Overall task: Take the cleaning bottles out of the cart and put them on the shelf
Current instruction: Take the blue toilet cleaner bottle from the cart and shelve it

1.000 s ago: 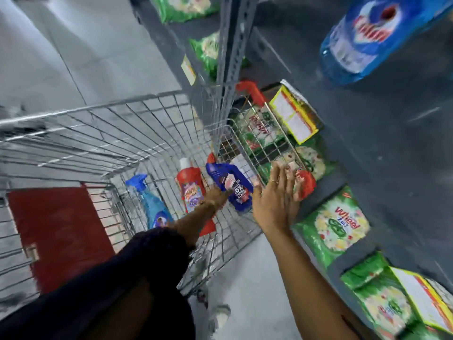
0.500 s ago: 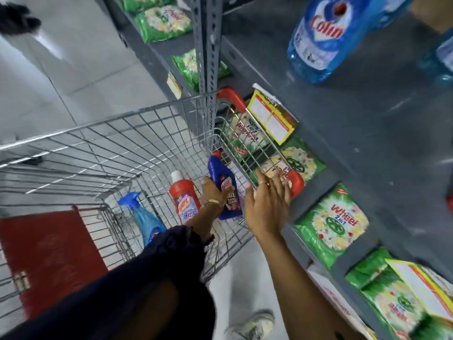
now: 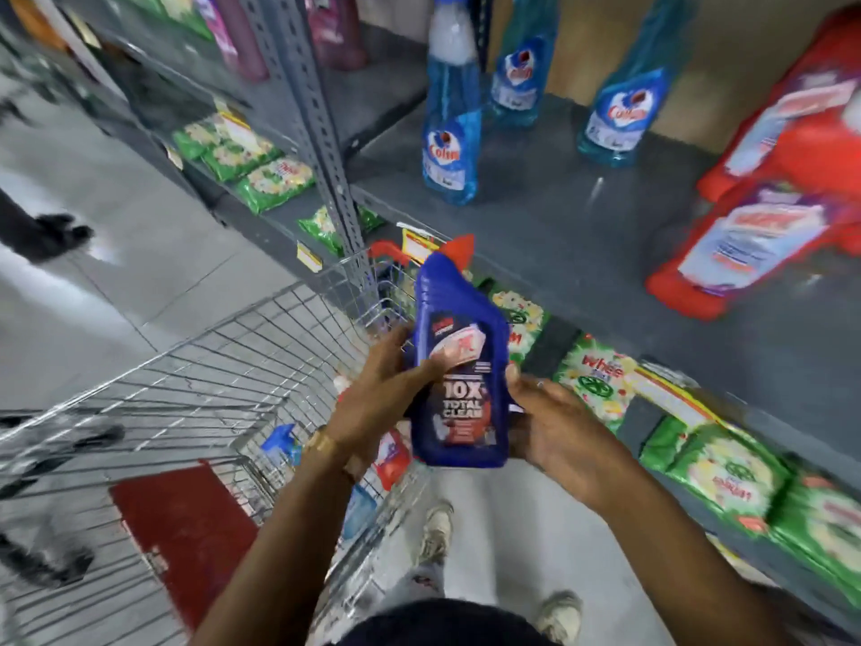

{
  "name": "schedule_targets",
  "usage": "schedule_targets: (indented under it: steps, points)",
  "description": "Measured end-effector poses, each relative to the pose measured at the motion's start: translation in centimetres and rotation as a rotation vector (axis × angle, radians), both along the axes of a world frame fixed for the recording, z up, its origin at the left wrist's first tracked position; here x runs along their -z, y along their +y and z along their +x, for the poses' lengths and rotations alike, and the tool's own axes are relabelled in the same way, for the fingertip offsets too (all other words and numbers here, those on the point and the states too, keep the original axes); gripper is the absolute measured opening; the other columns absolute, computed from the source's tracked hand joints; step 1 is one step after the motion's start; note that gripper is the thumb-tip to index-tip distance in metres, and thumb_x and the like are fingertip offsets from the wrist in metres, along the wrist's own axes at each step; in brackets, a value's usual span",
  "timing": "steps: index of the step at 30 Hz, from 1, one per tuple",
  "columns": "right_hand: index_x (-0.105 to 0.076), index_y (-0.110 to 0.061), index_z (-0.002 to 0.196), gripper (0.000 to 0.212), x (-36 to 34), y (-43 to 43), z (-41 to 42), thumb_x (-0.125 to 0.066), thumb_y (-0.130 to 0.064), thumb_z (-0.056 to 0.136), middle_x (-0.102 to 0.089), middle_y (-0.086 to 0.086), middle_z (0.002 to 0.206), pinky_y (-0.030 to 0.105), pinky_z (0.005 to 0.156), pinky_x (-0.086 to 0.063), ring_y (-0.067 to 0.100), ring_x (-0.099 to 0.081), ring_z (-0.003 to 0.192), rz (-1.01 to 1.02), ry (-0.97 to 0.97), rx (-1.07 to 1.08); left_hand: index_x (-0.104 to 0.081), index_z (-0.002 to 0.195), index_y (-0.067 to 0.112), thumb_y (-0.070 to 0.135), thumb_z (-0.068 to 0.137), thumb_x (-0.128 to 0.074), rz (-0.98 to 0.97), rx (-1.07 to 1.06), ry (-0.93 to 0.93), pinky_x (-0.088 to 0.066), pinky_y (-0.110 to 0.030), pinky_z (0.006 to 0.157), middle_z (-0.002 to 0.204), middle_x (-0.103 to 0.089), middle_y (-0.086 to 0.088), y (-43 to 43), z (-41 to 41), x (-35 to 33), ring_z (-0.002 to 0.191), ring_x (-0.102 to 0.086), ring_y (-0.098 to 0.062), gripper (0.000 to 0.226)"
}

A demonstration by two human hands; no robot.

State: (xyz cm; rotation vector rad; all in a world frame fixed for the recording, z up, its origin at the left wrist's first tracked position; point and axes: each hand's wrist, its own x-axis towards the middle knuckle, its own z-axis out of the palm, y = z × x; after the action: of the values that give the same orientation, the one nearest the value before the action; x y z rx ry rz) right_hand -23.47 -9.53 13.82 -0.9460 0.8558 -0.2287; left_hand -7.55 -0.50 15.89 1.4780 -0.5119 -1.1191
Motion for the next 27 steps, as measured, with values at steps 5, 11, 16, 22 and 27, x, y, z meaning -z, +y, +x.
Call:
schedule_targets:
  steps: [5,11,16,22,27]
  points:
    - [-0.070,-0.019,0.088,0.025,-3.0,1.7,-9.5,-0.061,-0.038,0.074,-0.076,0.002,0.082,0.031,0.057,-0.058,0.020,-0.071,0.069,-0.055,-0.021,0.151,-0.059,0.122,0.028,0.036,0.092,-0.052,0.059,0.218,0.081,-0.059,-0.034,0.067,0.098,-0.072,0.006,-0.4,-7.1,-1.7,0.079,-0.070,-0.010,0.032]
    - [-0.067,-0.015,0.096,0.035,-4.1,2.2,-17.7,-0.061,-0.040,0.072,-0.076,-0.002,0.079,0.032,0.060,-0.058,0.016,-0.071,0.069,-0.138,0.007,0.342,-0.067,0.108,0.027,0.028,0.091,-0.056,-0.041,0.353,0.066,-0.059,-0.035,0.067,0.094,-0.074,0.008,-2.8,-14.4,-2.9,0.079,-0.070,-0.012,0.021]
    - [-0.070,-0.013,0.095,0.033,-4.7,1.4,-23.7,-0.062,-0.036,0.073,-0.076,0.001,0.084,0.034,0.065,-0.060,0.016,-0.070,0.075,-0.284,-0.030,0.520,-0.069,0.098,0.024,0.014,0.092,-0.054,-0.191,0.438,-0.062,-0.058,-0.028,0.072,0.085,-0.076,0.010,-6.6,-20.9,-3.9,0.080,-0.067,-0.010,0.018]
    - [-0.060,-0.007,0.118,0.028,-5.3,-3.7,-32.0,-0.048,-0.010,0.093,-0.072,0.007,0.103,0.024,0.070,-0.056,0.013,-0.068,0.087,-0.528,-0.054,0.709,-0.062,0.110,0.020,0.011,0.087,-0.063,-0.402,0.591,-0.194,-0.054,-0.047,0.087,0.105,-0.074,-0.007,-14.1,-29.7,-4.9,0.094,-0.068,-0.017,0.025]
    - [-0.055,-0.002,0.121,0.029,-3.7,-8.7,-37.3,-0.046,0.001,0.094,-0.065,0.015,0.112,0.023,0.075,-0.057,0.018,-0.063,0.091,-0.669,0.005,0.834,-0.055,0.122,0.004,0.000,0.089,-0.059,-0.454,0.597,-0.209,-0.052,-0.056,0.093,0.114,-0.067,-0.026,-19.8,-36.1,-3.1,0.096,-0.065,-0.024,0.034]
